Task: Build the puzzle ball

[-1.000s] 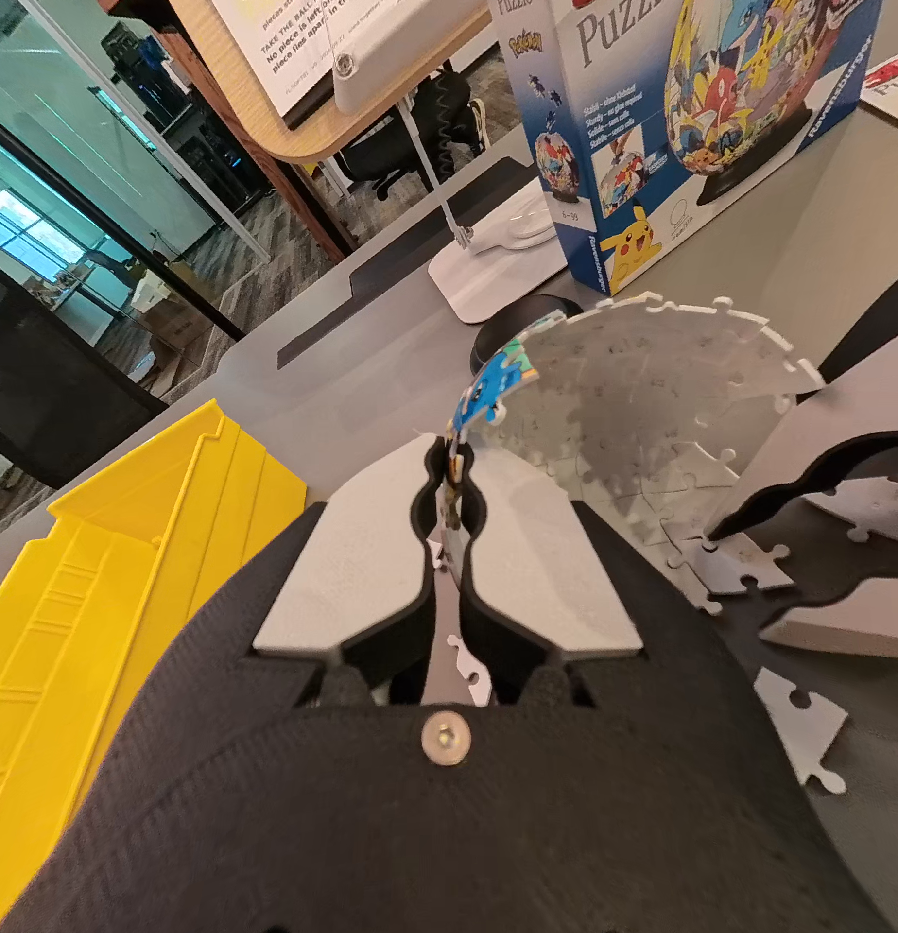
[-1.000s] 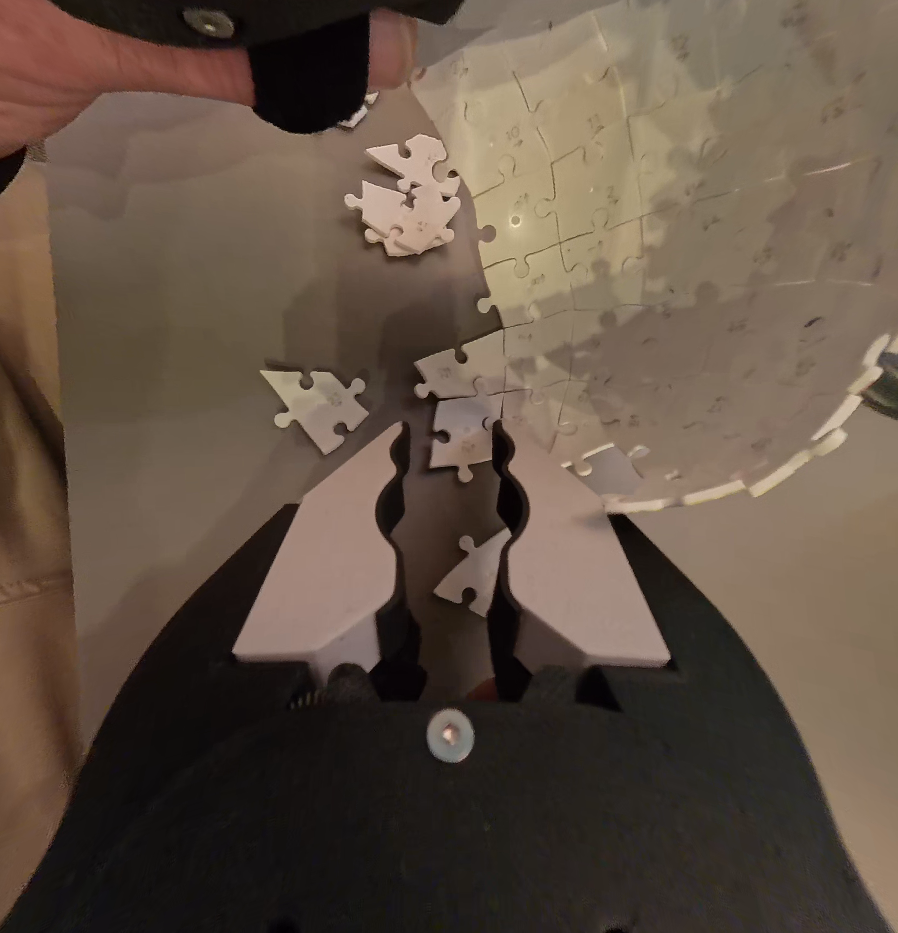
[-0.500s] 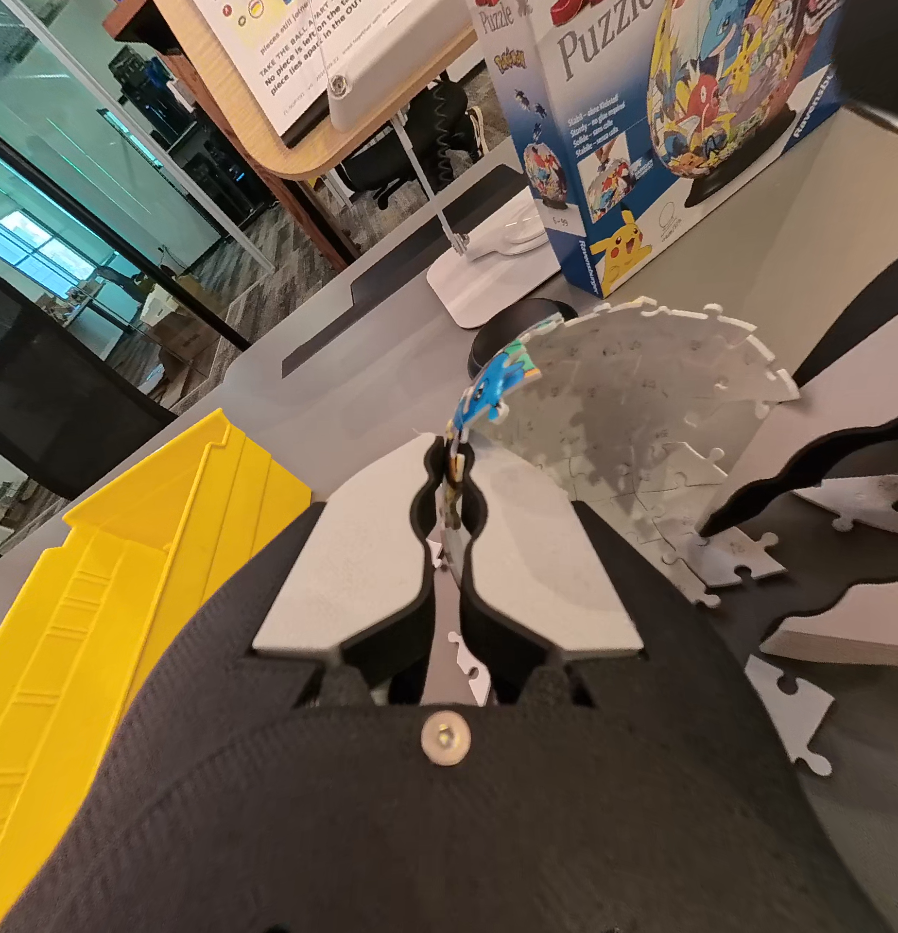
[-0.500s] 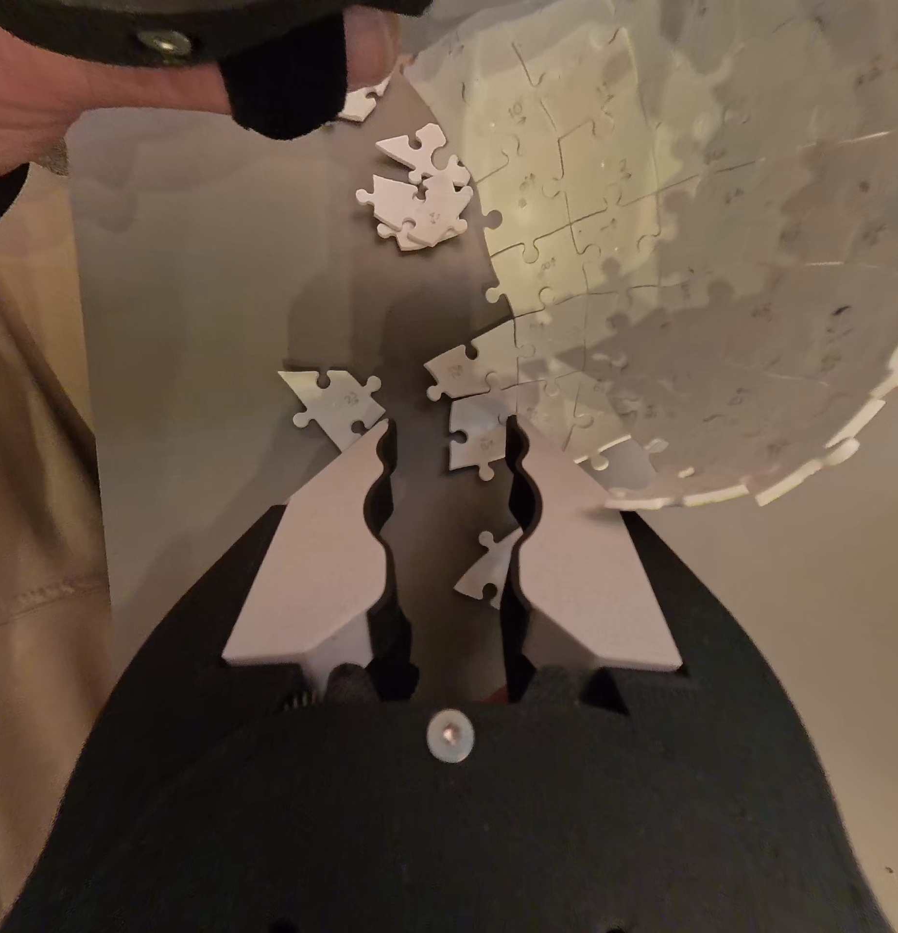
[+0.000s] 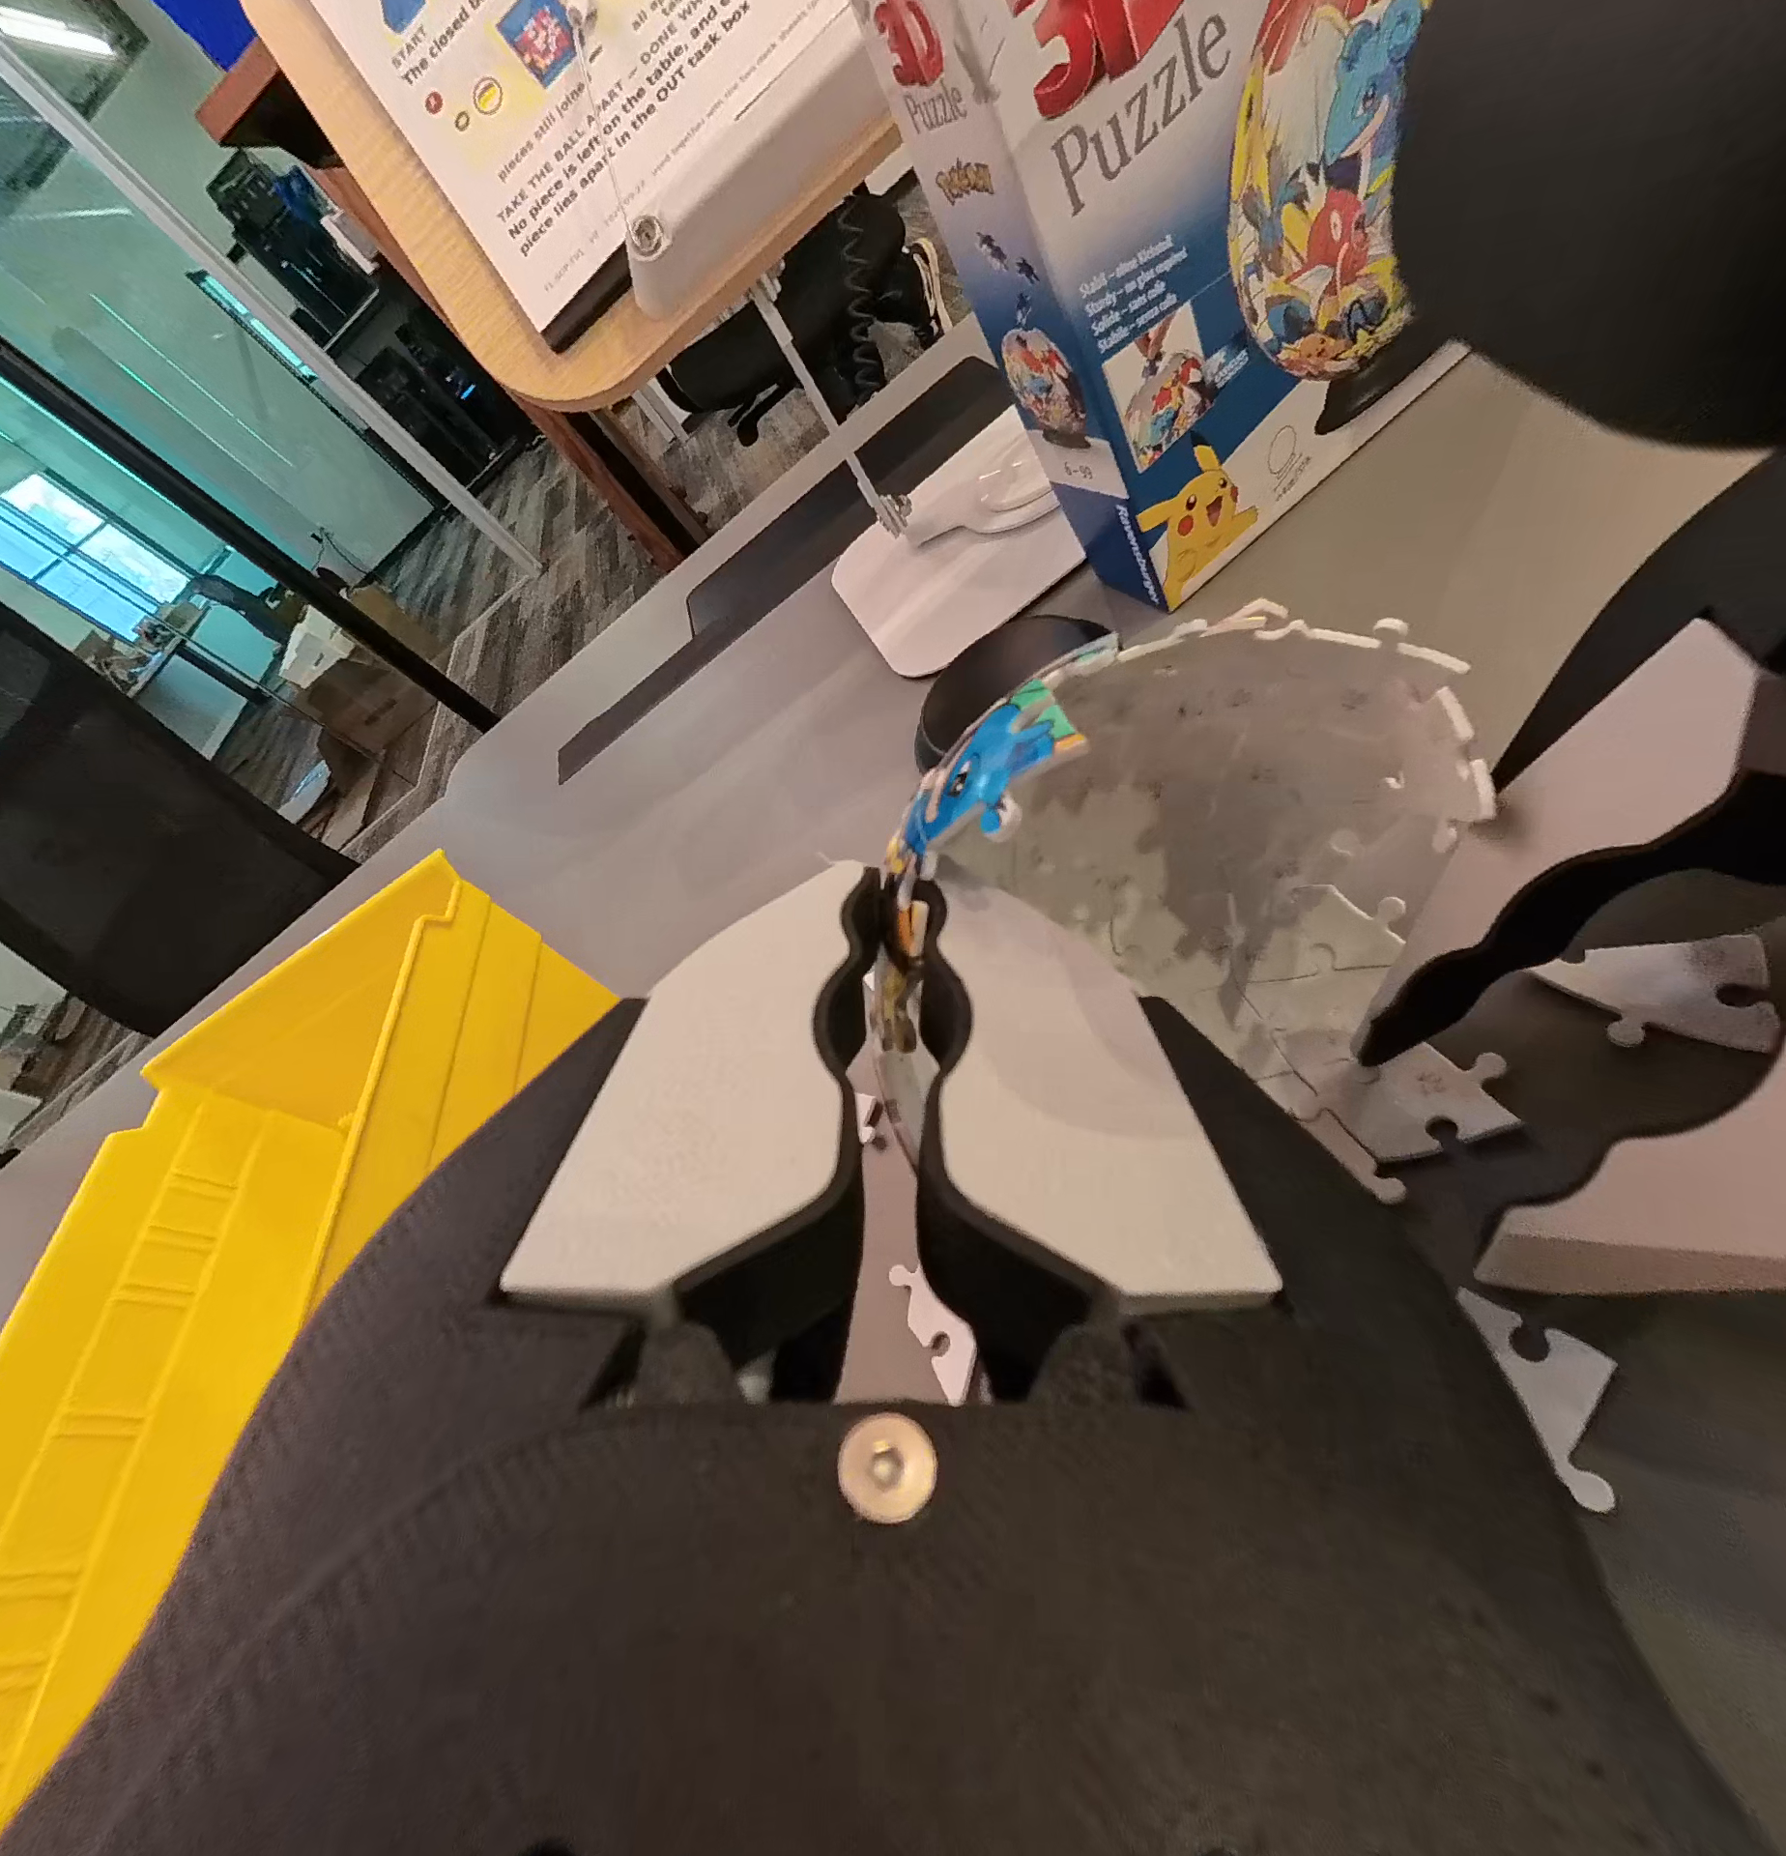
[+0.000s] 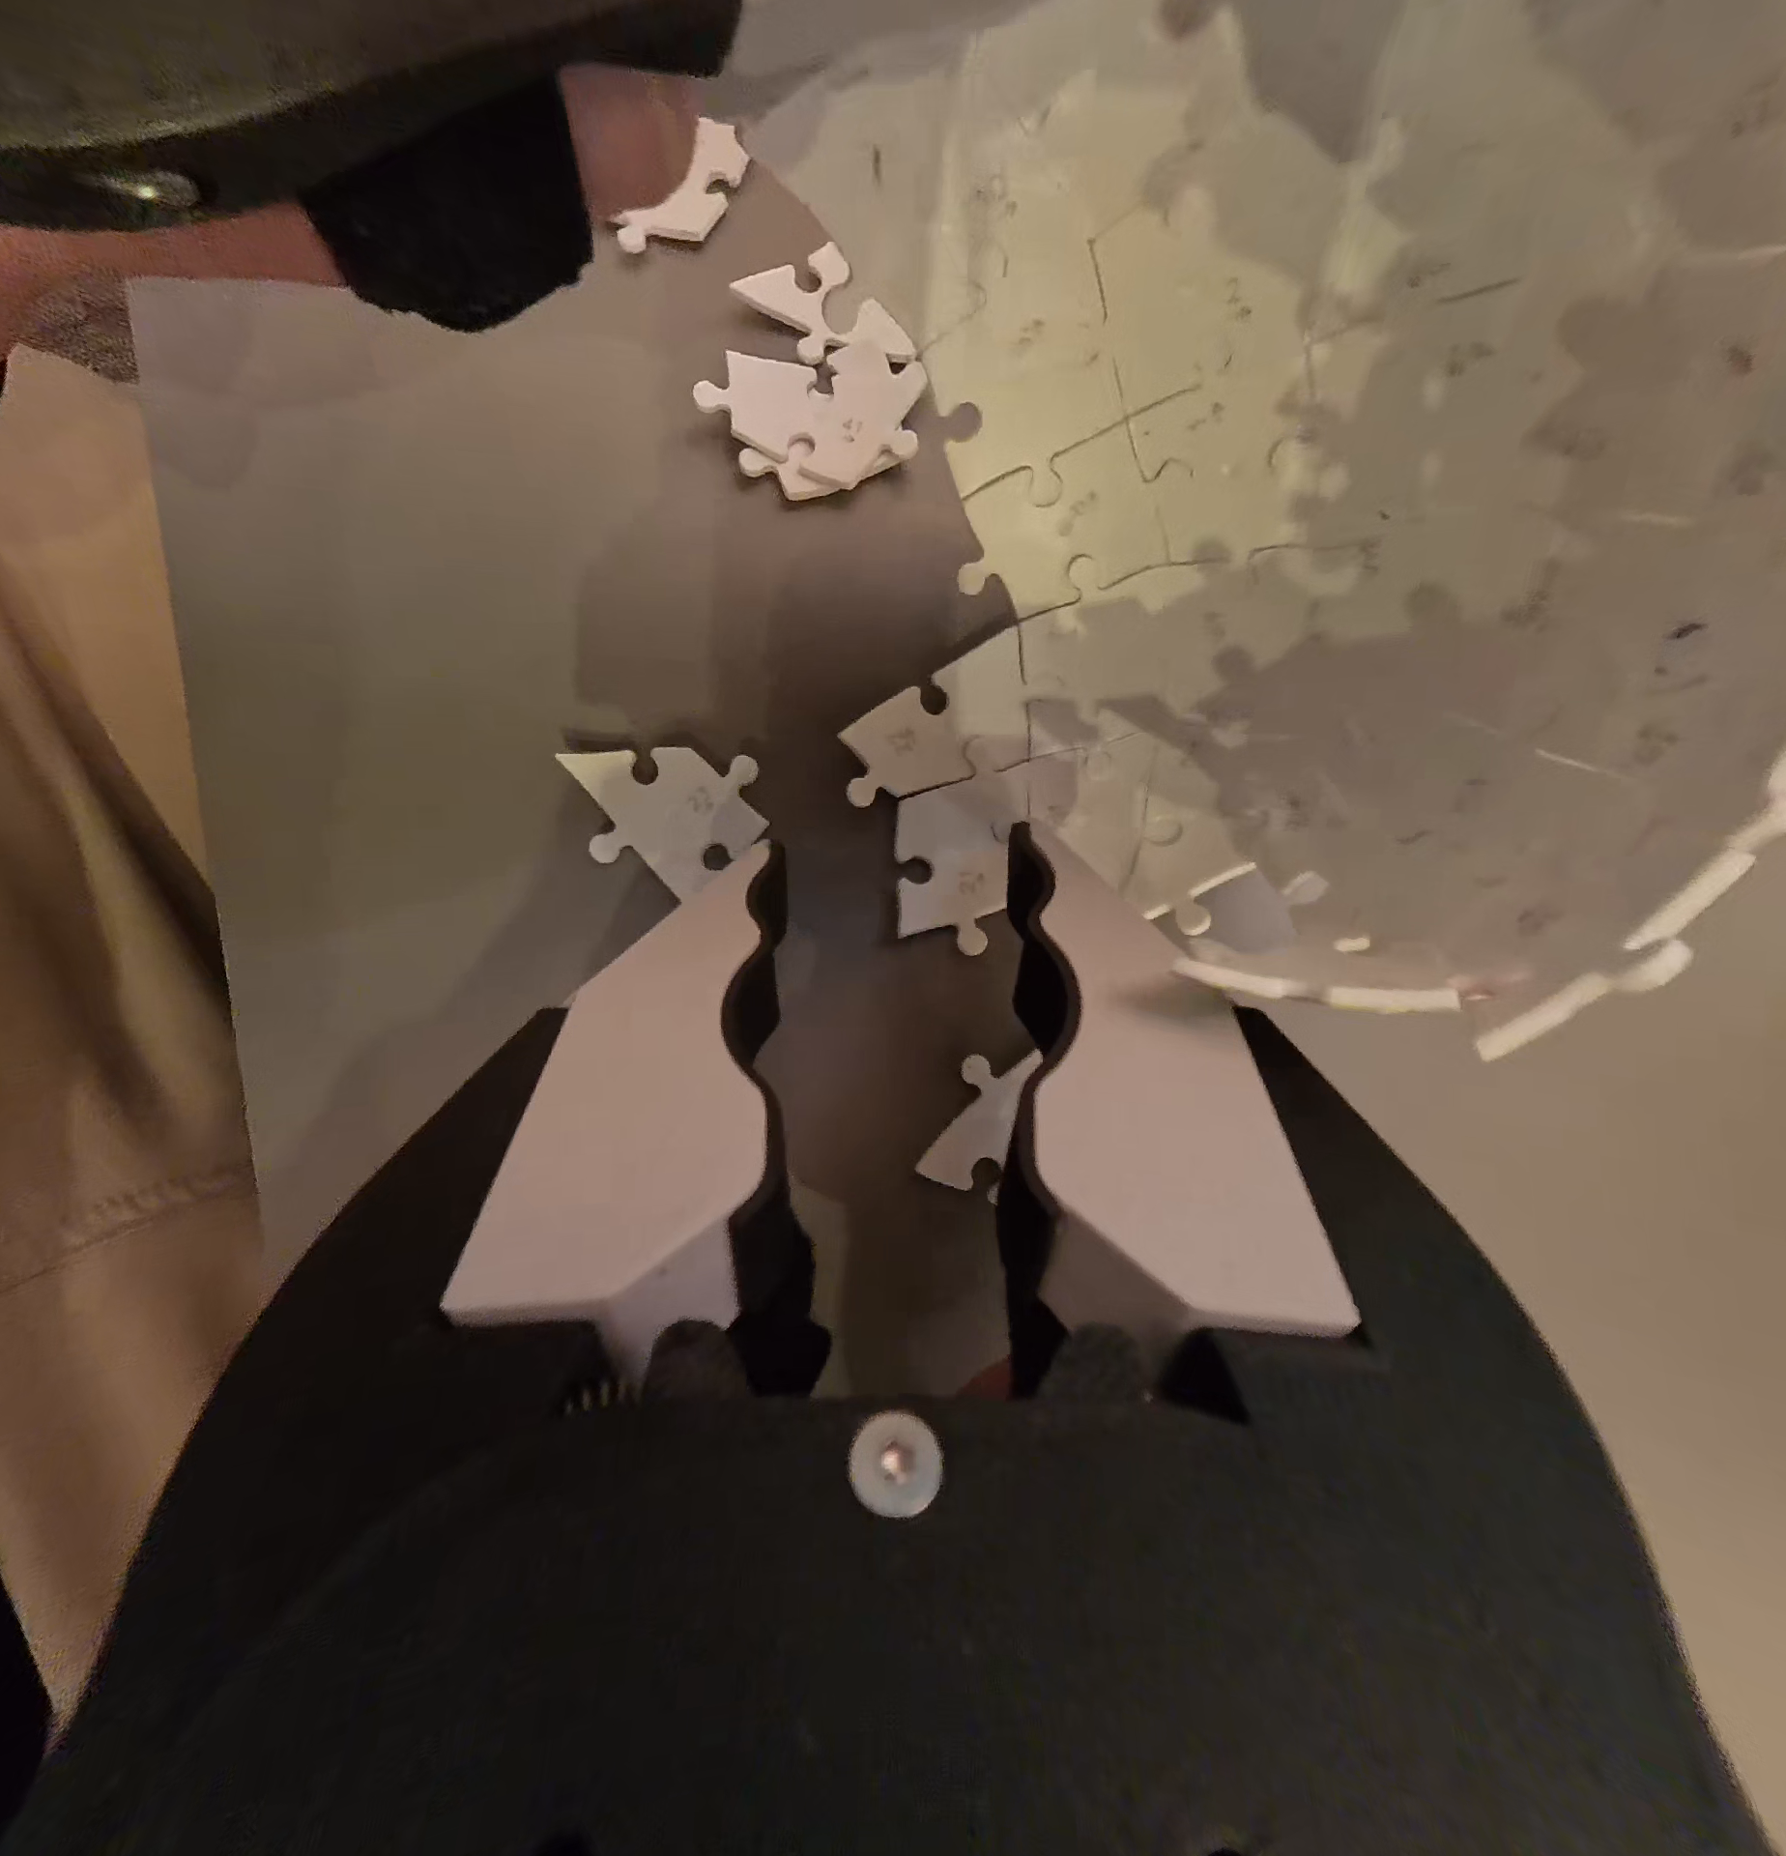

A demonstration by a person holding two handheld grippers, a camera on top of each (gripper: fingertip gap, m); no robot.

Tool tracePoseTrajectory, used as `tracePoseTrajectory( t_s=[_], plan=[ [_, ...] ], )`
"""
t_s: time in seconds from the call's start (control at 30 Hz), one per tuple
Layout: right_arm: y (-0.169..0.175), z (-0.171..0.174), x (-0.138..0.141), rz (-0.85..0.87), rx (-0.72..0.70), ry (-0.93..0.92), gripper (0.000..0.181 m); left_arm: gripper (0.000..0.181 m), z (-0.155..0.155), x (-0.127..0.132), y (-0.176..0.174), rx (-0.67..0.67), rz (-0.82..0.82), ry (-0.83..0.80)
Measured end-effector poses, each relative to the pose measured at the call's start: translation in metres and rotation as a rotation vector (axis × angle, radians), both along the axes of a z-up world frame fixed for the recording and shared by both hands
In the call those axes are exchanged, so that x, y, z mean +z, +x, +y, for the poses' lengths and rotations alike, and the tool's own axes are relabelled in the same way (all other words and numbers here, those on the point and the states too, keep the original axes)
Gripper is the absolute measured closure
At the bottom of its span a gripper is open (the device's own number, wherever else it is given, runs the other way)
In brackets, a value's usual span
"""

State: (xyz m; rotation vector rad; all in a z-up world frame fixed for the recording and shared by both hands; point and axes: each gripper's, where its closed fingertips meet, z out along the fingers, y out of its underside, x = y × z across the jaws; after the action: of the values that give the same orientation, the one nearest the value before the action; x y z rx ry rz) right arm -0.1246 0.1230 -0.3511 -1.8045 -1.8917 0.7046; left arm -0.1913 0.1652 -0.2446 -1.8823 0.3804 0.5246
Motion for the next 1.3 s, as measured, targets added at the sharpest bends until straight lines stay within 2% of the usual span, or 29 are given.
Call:
tracePoseTrajectory(
  t_s=[0.07, 0.27, 0.6, 0.7, 0.97, 1.17, 1.3],
  plan=[
    [-0.001, 0.002, 0.0, 0.005, 0.013, 0.03, 0.141, 0.177, 0.0, 0.0, 0.0, 0.001, 0.003, 0.002],
    [-0.002, -0.006, 0.001, -0.014, 0.055, 0.041, 0.126, 0.177, 0.0, 0.0, -0.003, 0.007, 0.004, 0.007],
    [-0.008, -0.015, 0.01, 0.05, 0.128, 0.036, 0.125, 0.178, 0.0, -0.001, -0.011, 0.025, -0.013, 0.011],
    [-0.009, -0.018, 0.005, 0.042, 0.143, 0.037, 0.121, 0.178, 0.0, -0.002, -0.011, 0.027, -0.013, 0.008],
    [-0.012, -0.018, 0.001, 0.048, 0.136, 0.024, 0.116, 0.178, 0.0, -0.001, -0.009, 0.018, -0.008, 0.016],
    [-0.014, -0.014, 0.002, 0.049, 0.085, -0.012, 0.123, 0.177, -0.001, -0.001, -0.007, 0.012, -0.004, 0.024],
    [-0.015, -0.015, 0.003, 0.034, 0.067, -0.039, 0.12, 0.177, -0.001, 0.001, -0.003, 0.005, 0.001, 0.032]
  ],
)
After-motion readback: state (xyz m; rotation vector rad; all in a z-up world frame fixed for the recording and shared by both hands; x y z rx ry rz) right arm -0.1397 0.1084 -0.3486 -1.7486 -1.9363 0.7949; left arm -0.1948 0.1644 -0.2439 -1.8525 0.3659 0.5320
